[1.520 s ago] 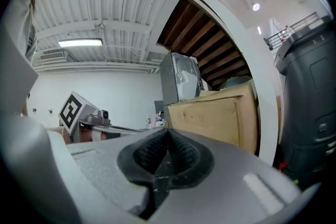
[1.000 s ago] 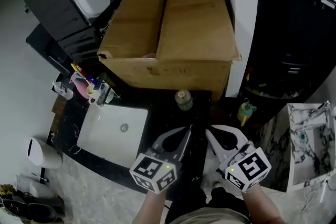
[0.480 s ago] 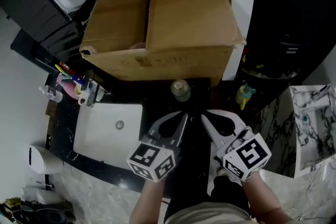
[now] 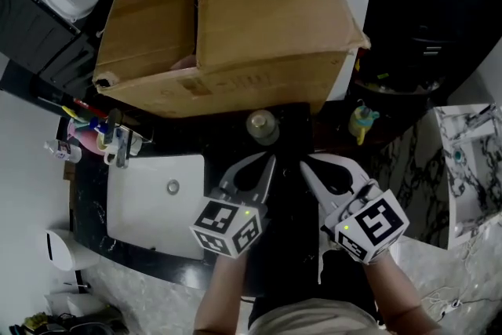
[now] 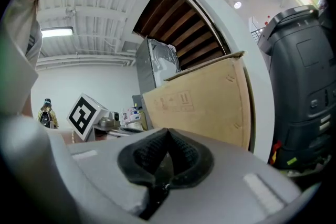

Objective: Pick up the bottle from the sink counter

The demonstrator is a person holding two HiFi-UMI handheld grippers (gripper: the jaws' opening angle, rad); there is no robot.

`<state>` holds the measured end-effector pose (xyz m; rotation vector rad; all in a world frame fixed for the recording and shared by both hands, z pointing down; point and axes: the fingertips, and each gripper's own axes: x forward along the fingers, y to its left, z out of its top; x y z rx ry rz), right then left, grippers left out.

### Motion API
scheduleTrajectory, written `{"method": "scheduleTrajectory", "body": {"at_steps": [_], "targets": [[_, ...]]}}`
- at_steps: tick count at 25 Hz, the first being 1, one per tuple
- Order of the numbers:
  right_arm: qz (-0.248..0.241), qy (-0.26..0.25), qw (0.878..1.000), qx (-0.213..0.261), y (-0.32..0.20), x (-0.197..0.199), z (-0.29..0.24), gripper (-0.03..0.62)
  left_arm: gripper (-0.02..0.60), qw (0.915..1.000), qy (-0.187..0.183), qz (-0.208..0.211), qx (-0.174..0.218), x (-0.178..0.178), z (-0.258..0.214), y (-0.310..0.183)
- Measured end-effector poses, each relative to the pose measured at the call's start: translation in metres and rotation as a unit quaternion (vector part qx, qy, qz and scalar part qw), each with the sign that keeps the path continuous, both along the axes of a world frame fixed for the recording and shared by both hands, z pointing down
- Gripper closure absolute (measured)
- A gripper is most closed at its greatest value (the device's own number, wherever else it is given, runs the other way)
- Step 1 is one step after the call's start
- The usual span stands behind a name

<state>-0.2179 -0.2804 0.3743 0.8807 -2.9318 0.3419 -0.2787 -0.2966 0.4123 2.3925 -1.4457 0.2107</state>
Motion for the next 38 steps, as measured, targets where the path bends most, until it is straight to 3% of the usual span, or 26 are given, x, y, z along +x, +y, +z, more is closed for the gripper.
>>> {"method": "scheduleTrajectory", "body": {"at_steps": [14, 15, 18, 24, 27, 38], "targets": [[0.001, 0.018, 0.999, -0.027, -0.013, -0.005, 0.033, 0.591, 0.574, 0.9993, -0.010, -0.023, -0.028, -0.014, 0.035, -0.024], [0.001, 0.019, 0.999, -0.029, -0.015, -0.006, 0.034, 0.591, 0.564, 0.9991, -0.014, -0.027, -0.028, -0.015, 0.037, -0.025], [0.003, 0.020, 0.999, -0.034, -0.017, -0.006, 0.038, 0.591, 0.446, 0.9981, -0.033, -0.039, -0.033, -0.019, 0.043, -0.027], [0.004, 0.024, 0.999, -0.041, -0.020, -0.005, 0.046, 0.591, 0.320, 0.9955, -0.044, -0.080, -0.026, -0.033, 0.050, -0.037], [0.004, 0.024, 0.999, -0.046, -0.019, -0.005, 0.049, 0.591, 0.273, 0.9947, -0.055, -0.081, -0.031, -0.038, 0.053, -0.045], [-0.015, 0.029, 0.998, -0.054, -0.018, -0.009, 0.057, 0.591, 0.247, 0.9948, -0.073, -0.054, -0.047, -0.036, 0.065, -0.073]]}}
